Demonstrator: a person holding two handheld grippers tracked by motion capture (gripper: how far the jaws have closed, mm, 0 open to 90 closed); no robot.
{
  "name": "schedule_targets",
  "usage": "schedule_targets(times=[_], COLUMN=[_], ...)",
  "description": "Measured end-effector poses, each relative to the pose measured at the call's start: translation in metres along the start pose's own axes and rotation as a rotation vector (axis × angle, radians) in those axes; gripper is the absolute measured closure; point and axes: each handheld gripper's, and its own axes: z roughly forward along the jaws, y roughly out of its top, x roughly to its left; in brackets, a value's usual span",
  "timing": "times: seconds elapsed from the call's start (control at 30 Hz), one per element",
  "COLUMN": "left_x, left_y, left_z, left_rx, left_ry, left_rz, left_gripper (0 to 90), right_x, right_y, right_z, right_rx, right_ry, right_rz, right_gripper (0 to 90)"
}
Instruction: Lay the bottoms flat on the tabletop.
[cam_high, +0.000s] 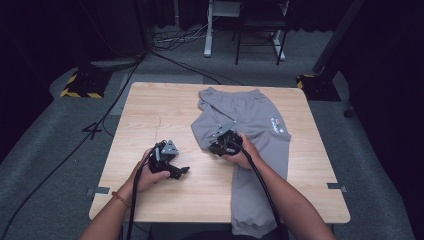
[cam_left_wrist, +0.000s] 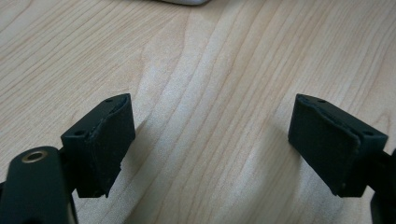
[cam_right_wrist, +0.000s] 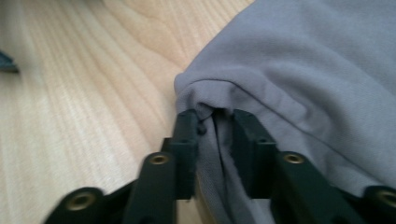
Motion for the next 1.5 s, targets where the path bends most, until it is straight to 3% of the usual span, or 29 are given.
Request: schedule_targets(times=[0.07, 0.2, 0.27, 0.4, 0.43, 0.47, 0.5, 0.53, 0.6, 0.67, 0.7, 0.77, 0.8, 0.87, 0.93, 0.97, 1.0, 1.03, 1.07, 1.13, 1.17, 1.23, 1.27, 1.3, 1.37, 1.43, 1.5], left_x=[0.0, 0.0, 0.0, 0.0, 0.0, 0.0, 0.0, 0.0, 0.0, 0.0, 0.0, 0.0, 0.0, 0.0, -0.001, -0.001, -0.001, -0.001, -0.001, -0.002, -0.002, -0.002, -0.003, -0.003, -0.003, -0.003, -0.003], left_y=[0.0, 0.0, 0.0, 0.0, 0.0, 0.0, 0.0, 0.0, 0.0, 0.0, 0.0, 0.001, 0.001, 0.001, 0.001, 0.002, 0.002, 0.003, 0.003, 0.003, 0.004, 0.004, 0.004, 0.004, 0.005, 0.005, 0.005], left_z=[0.0, 0.0, 0.0, 0.0, 0.0, 0.0, 0.0, 0.0, 0.0, 0.0, 0.0, 0.001, 0.001, 0.001, 0.001, 0.002, 0.002, 0.003, 0.003, 0.003, 0.004, 0.004, 0.004, 0.004, 0.004, 0.005, 0.005], left_rx=[0.001, 0.001, 0.001, 0.001, 0.0, 0.0, 0.001, -0.001, -0.001, -0.001, -0.001, 0.001, 0.001, 0.001, 0.001, 0.0, 0.0, 0.001, 0.001, 0.0, 0.001, 0.0, 0.001, 0.001, 0.001, 0.001, 0.0], left_ry=[0.002, 0.001, 0.001, 0.002, 0.001, 0.001, 0.001, 0.001, 0.001, 0.003, 0.003, 0.0, 0.0, 0.002, 0.004, 0.003, 0.002, 0.002, 0.002, 0.004, 0.004, 0.004, 0.005, 0.005, 0.005, 0.003, 0.003], left_rz=[0.0, -0.003, -0.004, -0.001, -0.004, -0.004, -0.004, -0.005, -0.005, -0.002, -0.001, -0.004, -0.004, -0.002, -0.007, -0.005, -0.007, -0.008, -0.008, -0.008, -0.007, -0.008, -0.009, -0.009, -0.008, -0.007, -0.007], left_gripper=[15.1, 15.0, 15.0, 15.0, 15.0, 15.0, 15.0, 15.0, 15.0, 15.0, 15.0, 15.0, 15.0, 15.0, 15.0, 15.0, 15.0, 15.0, 15.0, 15.0, 15.0, 15.0, 15.0, 15.0, 15.0, 15.0, 15.0], right_x=[0.001, 0.007, 0.01, 0.016, 0.013, 0.009, 0.009, -0.003, -0.011, -0.029, -0.048, -0.069, -0.069, -0.09, -0.113, -0.121, -0.136, -0.144, -0.144, -0.155, -0.161, -0.162, -0.162, -0.161, -0.159, -0.152, -0.139], right_y=[0.004, 0.008, 0.013, 0.031, 0.039, 0.042, 0.042, 0.046, 0.045, 0.04, 0.031, 0.017, 0.017, -0.001, -0.027, -0.039, -0.061, -0.075, -0.075, -0.1, -0.121, -0.128, -0.138, -0.141, -0.142, -0.138, -0.125], right_z=[0.001, 0.001, -0.007, -0.045, -0.068, -0.079, -0.079, -0.101, -0.11, -0.125, -0.136, -0.142, -0.142, -0.146, -0.15, -0.15, -0.15, -0.148, -0.148, -0.144, -0.142, -0.141, -0.139, -0.139, -0.141, -0.148, -0.152], right_rx=[0.025, 0.029, -0.015, -0.177, -0.256, -0.294, -0.294, -0.347, -0.363, -0.393, -0.398, -0.386, -0.386, -0.363, -0.348, -0.328, -0.279, -0.255, -0.255, -0.193, -0.154, -0.126, -0.063, -0.053, -0.068, -0.125, -0.205], right_ry=[-0.043, -0.053, -0.036, -0.019, -0.027, -0.037, -0.037, -0.074, -0.1, -0.149, -0.214, -0.279, -0.279, -0.343, -0.376, -0.398, -0.457, -0.47, -0.47, -0.498, -0.51, -0.516, -0.558, -0.563, -0.561, -0.541, -0.456], right_rz=[-0.025, -0.059, -0.062, -0.048, -0.026, -0.01, -0.01, 0.023, 0.042, 0.106, 0.17, 0.239, 0.239, 0.307, 0.41, 0.445, 0.496, 0.538, 0.538, 0.597, 0.646, 0.647, 0.633, 0.635, 0.619, 0.575, 0.511], right_gripper=[85.2, 86.3, 86.5, 86.5, 86.5, 86.6, 86.6, 86.5, 86.5, 86.4, 86.3, 86.2, 86.2, 86.2, 86.2, 86.1, 85.4, 84.6, 84.6, 81.2, 78.5, 75.7, 62.4, 59.5, 58.2, 53.9, 52.9])
